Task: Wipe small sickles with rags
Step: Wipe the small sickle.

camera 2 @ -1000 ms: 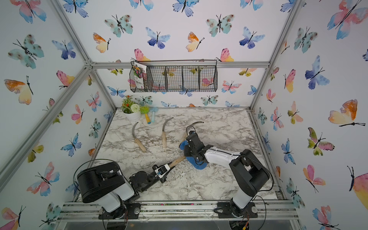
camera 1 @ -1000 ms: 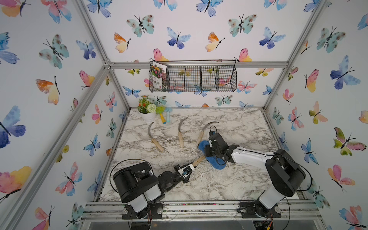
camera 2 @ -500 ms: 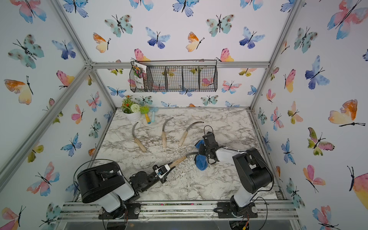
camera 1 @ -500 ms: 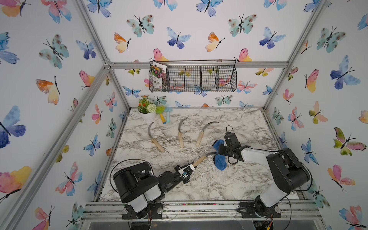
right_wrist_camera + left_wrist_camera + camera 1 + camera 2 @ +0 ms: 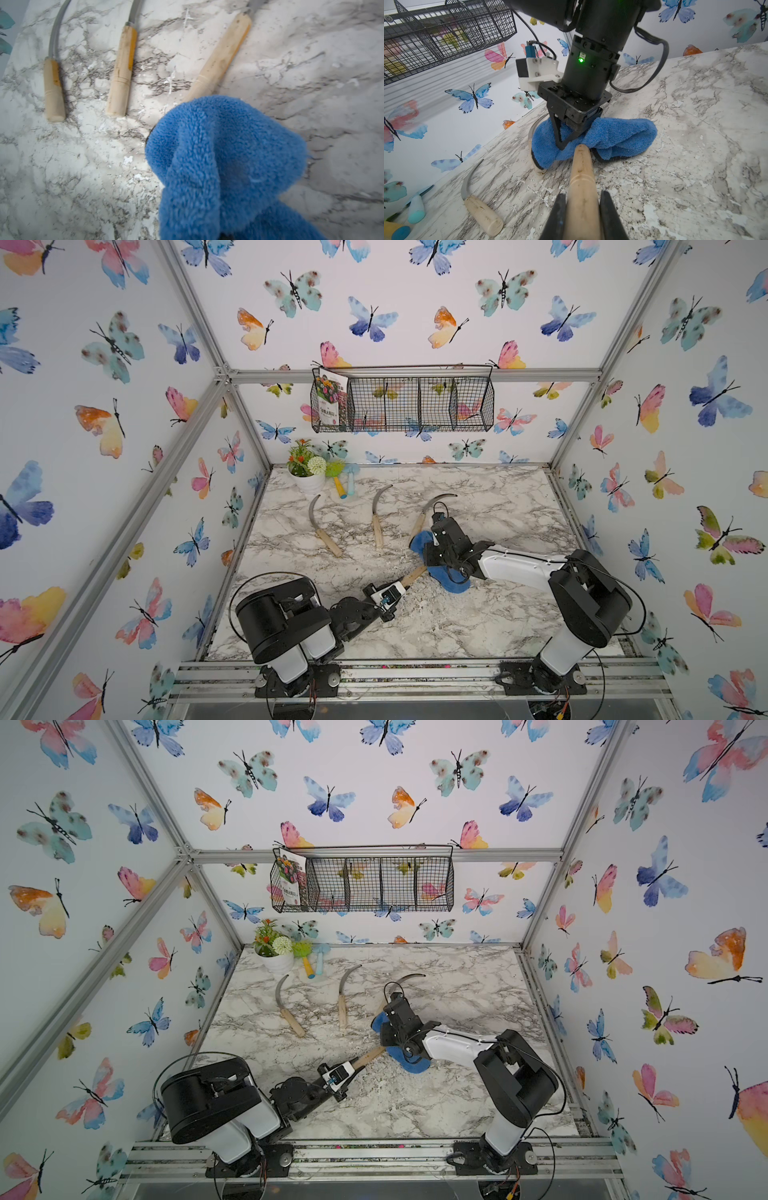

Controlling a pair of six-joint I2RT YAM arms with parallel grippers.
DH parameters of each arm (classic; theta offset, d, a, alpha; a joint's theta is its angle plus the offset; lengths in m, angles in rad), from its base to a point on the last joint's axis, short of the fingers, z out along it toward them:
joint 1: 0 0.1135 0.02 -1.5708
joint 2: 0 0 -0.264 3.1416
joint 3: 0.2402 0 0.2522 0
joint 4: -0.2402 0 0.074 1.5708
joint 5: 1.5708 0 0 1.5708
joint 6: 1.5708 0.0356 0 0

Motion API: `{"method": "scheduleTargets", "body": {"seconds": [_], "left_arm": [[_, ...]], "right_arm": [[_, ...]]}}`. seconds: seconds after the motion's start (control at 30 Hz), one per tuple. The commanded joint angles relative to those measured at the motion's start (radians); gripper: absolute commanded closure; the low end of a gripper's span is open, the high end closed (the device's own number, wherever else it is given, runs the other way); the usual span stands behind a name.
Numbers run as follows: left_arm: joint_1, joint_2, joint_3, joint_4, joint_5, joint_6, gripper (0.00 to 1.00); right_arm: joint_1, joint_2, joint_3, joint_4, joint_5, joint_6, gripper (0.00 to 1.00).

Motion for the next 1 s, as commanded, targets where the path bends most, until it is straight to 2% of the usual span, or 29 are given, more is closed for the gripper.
{"method": "scheduleTargets", "body": {"seconds": [0.0,0.07,0.17,0.43,0.7,0.8,0.97], "left_arm": [[-0.002,-0.007,0.013,0.149,-0.017,0.028,1.00],[-0.002,-0.008,0.014,0.147,-0.020,0.026,1.00],[-0.002,-0.017,0.009,0.143,-0.020,0.023,1.00],[-0.002,-0.016,0.013,0.138,-0.047,0.009,1.00],[-0.002,-0.015,0.016,0.139,-0.089,-0.004,1.00],[0.000,0.000,0.043,0.116,-0.150,-0.033,1.00],[0.035,-0.032,0.057,0.055,-0.142,-0.118,1.00]], "right_arm": [[0.011,0.010,-0.028,-0.084,0.007,0.020,0.99],[-0.003,0.009,-0.058,-0.088,0.060,0.024,0.99],[-0.080,0.018,-0.121,-0.059,0.007,0.015,0.99],[-0.282,-0.021,-0.287,0.013,-0.011,0.006,0.99],[-0.292,-0.058,-0.287,-0.010,0.030,0.043,0.99],[-0.293,-0.124,-0.300,-0.022,0.032,0.045,0.99],[-0.293,-0.291,-0.330,-0.091,0.091,0.062,0.99]]}}
